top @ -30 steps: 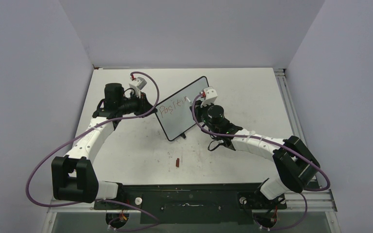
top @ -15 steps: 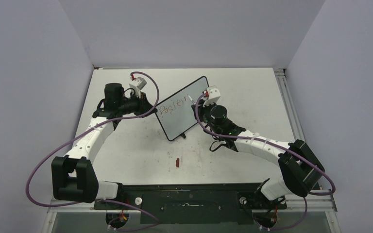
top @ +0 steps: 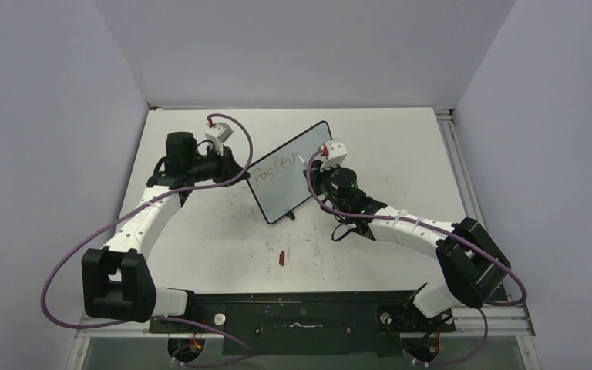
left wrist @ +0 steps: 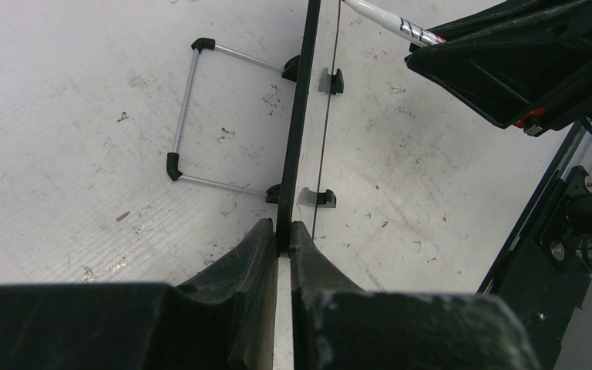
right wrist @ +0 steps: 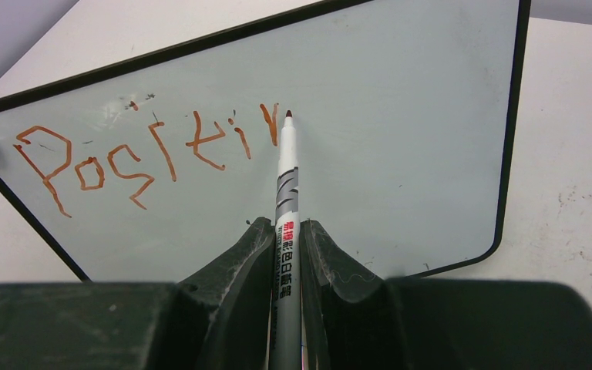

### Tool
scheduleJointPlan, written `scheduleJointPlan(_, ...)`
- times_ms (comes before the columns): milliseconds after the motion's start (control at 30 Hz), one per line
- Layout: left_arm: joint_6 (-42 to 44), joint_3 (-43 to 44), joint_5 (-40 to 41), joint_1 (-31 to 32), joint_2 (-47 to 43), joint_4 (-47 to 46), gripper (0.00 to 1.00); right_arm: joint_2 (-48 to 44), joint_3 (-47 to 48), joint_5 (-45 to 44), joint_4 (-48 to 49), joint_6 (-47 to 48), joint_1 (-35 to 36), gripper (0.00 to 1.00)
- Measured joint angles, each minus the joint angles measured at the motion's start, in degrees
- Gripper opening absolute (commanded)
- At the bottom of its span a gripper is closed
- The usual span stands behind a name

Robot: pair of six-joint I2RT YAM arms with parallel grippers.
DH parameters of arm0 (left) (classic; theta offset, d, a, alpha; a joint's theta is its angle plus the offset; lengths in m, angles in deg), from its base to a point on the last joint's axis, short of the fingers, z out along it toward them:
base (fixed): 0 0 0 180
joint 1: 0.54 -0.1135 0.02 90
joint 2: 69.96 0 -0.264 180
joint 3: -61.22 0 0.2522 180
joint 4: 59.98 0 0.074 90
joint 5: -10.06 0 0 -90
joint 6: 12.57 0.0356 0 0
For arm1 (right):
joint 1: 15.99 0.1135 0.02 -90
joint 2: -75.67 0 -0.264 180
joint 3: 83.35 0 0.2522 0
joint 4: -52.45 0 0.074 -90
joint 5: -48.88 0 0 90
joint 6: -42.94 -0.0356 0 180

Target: Write a sentence on the whiteboard

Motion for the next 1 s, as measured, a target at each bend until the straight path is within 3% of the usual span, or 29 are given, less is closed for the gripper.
scheduleJointPlan(1000, 0.0, 0.0, 0.1, 0.0, 0.0, 0.0, 0.00, 3.1, 0.0, -1.3, 0.3, -0.1, 0.1, 0.05)
